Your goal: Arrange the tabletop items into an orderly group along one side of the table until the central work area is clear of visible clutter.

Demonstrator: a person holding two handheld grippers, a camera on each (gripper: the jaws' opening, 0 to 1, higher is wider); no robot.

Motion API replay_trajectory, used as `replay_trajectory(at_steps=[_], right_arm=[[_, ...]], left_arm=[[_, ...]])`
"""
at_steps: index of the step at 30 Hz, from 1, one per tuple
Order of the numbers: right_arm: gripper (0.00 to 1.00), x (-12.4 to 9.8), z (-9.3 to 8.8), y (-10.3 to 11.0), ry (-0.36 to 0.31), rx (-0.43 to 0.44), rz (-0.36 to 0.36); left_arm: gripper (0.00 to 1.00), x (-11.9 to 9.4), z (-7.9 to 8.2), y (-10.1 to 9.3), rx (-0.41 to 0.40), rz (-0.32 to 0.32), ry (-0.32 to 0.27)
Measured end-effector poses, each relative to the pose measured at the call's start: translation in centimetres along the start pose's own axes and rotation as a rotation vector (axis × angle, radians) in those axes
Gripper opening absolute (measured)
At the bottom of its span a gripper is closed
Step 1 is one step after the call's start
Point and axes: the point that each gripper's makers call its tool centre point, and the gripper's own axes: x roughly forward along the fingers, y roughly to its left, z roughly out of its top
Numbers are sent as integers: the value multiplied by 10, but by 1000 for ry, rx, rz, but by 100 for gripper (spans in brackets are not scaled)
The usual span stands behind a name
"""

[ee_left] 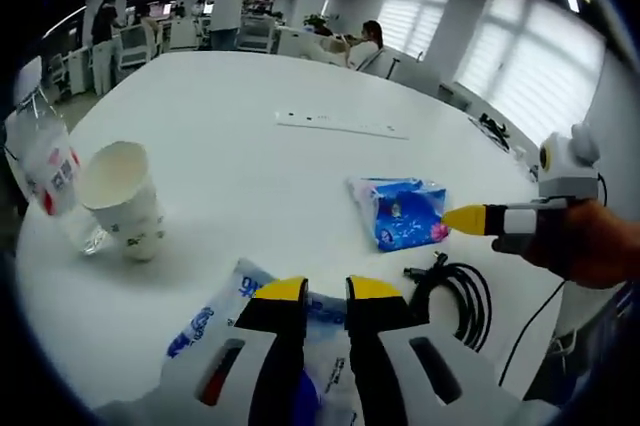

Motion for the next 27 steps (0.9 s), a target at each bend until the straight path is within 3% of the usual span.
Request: replay_trajectory(at_steps=[3, 12, 14, 25, 27], right_arm=[[15, 3, -3, 19, 8, -18, 27], [15, 16, -7, 55, 34, -66, 81], [15, 17, -13, 79, 41, -81, 97], [14, 32, -27, 132, 91, -165, 172], [14, 34, -28, 135, 100, -171, 180]], left_arm=[[12, -13, -2, 9, -13, 18, -13], [12, -45, -26, 38, -70, 67, -28], [12, -56, -34, 41, -84, 82, -33], [12, -93, -59, 62, -140, 144, -46], [12, -100, -63, 69, -151, 153, -50]])
